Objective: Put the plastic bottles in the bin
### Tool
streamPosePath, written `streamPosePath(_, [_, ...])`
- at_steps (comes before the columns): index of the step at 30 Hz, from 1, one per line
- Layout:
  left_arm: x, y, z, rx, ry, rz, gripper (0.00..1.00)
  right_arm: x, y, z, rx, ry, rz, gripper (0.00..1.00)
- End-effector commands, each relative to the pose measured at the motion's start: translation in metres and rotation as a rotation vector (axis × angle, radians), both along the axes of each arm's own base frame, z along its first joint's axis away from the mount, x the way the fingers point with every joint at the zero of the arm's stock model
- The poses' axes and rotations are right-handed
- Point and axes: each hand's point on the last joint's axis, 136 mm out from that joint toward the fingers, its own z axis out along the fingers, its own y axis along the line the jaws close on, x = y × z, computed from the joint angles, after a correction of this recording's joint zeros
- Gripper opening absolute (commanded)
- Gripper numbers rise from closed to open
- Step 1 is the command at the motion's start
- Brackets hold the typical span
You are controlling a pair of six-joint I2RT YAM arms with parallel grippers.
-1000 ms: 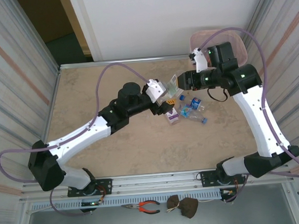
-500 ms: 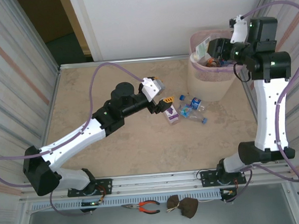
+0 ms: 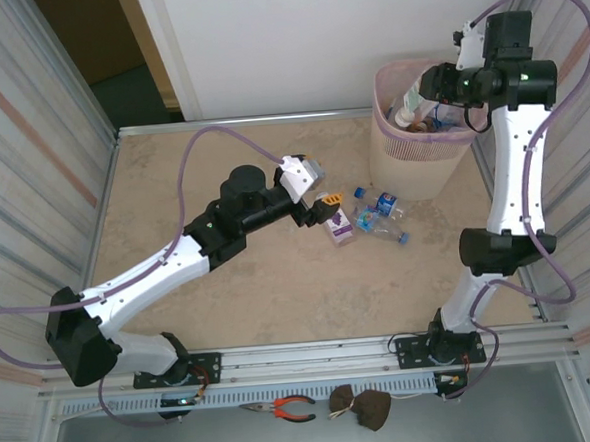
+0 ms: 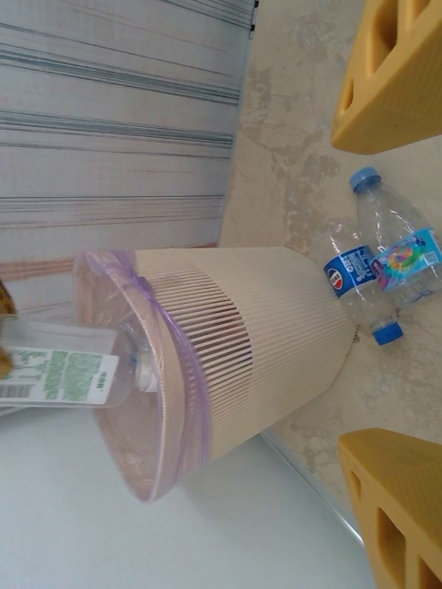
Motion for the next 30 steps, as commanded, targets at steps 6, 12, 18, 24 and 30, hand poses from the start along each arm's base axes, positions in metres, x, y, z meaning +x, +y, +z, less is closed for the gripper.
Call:
streamPosePath(6, [-0.004,-0.003,0.012,-0.043,-0.006,-0.016,0.78,0.008,0.005,-0.027,0.012,0.084,0.076,0.28])
streamPosePath(12, [-0.003,-0.003,0.007,-0.042,0.012,-0.01,0.78,0.01,0.006,-0.056,-0.023,0.167,0.106,0.27])
streamPosePath(18, [-0.004,-0.004,0.006,-0.04,0.02,-0.018,0.78,0.007,0.003,-0.09,-0.142,0.268,0.116,0.26])
streamPosePath(24, [-0.004,-0.001,0.0,-0.026,0.027,-0.005,0.78,0.01,-0.001,-0.121,-0.269,0.356,0.123,0.25])
streamPosePath(30, [-0.004,0.004,-0.001,-0.026,0.025,0.013,0.78,0.017,0.004,-0.154,-0.324,0.438,0.148,0.25])
